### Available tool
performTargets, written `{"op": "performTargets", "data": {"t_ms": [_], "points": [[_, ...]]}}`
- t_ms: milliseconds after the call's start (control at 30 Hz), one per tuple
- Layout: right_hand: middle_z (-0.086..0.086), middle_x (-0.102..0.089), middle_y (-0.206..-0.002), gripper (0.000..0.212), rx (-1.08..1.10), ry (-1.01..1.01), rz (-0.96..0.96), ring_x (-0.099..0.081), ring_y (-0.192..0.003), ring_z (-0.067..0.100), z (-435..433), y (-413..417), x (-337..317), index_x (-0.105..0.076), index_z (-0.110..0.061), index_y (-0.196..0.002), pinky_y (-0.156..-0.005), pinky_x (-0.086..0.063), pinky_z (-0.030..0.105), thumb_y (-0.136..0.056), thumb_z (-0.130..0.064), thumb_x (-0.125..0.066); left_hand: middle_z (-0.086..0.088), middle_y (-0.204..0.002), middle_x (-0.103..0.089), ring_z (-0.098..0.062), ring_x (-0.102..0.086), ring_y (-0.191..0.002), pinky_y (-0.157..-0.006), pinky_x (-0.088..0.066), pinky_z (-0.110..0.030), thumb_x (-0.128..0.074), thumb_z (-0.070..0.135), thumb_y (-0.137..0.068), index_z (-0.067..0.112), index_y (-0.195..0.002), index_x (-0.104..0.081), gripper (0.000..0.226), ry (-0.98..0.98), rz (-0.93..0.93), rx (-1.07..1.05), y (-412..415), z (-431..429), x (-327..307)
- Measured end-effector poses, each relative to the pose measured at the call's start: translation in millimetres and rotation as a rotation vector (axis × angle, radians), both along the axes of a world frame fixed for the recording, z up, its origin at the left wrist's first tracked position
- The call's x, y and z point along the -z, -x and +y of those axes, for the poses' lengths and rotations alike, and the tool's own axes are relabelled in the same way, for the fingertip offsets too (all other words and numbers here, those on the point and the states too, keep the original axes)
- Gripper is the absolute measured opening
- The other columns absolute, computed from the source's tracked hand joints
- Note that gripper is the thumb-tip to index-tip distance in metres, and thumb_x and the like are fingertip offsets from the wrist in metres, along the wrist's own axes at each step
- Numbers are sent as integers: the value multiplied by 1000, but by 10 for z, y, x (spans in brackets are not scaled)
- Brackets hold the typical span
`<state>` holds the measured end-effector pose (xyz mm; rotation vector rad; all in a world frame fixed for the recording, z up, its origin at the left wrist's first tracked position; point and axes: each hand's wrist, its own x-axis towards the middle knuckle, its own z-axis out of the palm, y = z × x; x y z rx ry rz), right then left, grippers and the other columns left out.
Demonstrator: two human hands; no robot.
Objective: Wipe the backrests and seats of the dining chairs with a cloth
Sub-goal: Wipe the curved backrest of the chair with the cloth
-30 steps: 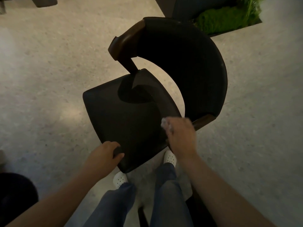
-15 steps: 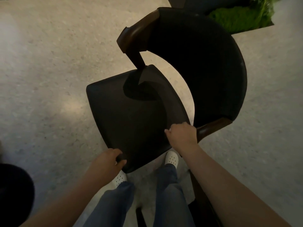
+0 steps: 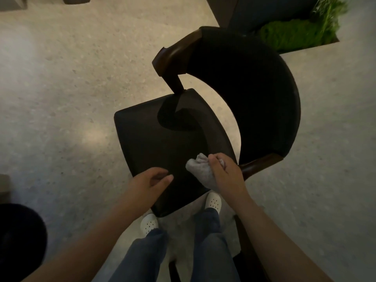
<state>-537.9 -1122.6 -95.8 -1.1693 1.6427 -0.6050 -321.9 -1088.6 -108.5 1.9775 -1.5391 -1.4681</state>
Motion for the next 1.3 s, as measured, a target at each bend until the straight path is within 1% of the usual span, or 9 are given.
{"op": "performTargets", "data": {"t_ms": [133,300,500,633,767,900,1033,1167,1300], "points": [[-13,-60,-91,15,121,-1,-112,-60,-82,-1,61,-24,-155,-57,-28,-93,-61,-44,10,-97,-39,-49,21,-113,-55,-5,-58,-105,-79,-56,-23,-57,57,-77,40,-127,-48,54,-79,404,-197,344,-161,-328],[-11,-61,-85,16,196,34,-87,-60,-74,-7,29,-57,-206,-57,-25,-92,-55,-44,6,-96,-39,-52,0,-119,-61,-19,-63,-107,-76,-59,-34,-60,35,-88,25,-118,-60,31,-200,647,-337,622,-277,-459],[-16,-60,-81,11,287,75,16,-59,-74,-8,61,307,-192,-57,-36,-94,-54,-43,6,-97,-40,-48,3,-100,-65,-12,-64,-92,-76,-57,-30,-65,38,-87,25,-100,-63,19,-73,348,-262,697,-451,-407],[-7,-61,-86,13,493,126,222,-60,-75,1,266,785,-47,-59,-25,-101,-58,-42,10,-100,-30,-47,8,-91,-60,-2,-57,-84,-68,-42,-18,-67,38,-86,30,-95,-57,16,66,102,-135,818,-542,-332],[-3,-63,-94,10,613,66,139,-63,-87,14,418,941,166,-56,-25,-100,-77,-55,32,-101,-24,-47,10,-91,-58,1,-56,-83,-69,-40,-15,-66,38,-87,29,-99,-56,18,153,82,-45,1158,-577,-189],[0,-66,-100,21,659,9,33,-65,-95,18,439,832,374,-61,-14,-111,-87,-55,44,-102,-21,-44,3,-103,-56,-7,-56,-90,-70,-41,-16,-62,39,-91,23,-102,-56,21,130,143,26,1631,-614,-10],[-8,-67,-92,18,678,49,5,-65,-90,9,490,721,502,-63,-29,-96,-84,-55,36,-101,-25,-45,-6,-121,-47,-18,-53,-107,-91,-49,-34,-55,36,-96,20,-116,-53,27,-25,249,131,1849,-656,158],[-8,-66,-88,22,704,117,31,-63,-87,8,578,668,605,-63,-33,-91,-80,-52,30,-101,-28,-44,-2,-119,-43,-14,-52,-102,-83,-48,-28,-50,41,-97,26,-117,-50,26,38,213,136,1851,-581,390],[-18,-65,-82,21,795,144,34,-61,-78,-3,601,569,678,-63,-34,-93,-68,-46,10,-101,-25,-45,-10,-123,-51,-24,-53,-107,-86,-41,-29,-41,41,-100,19,-121,-54,32,38,106,64,1758,-506,706]]}}
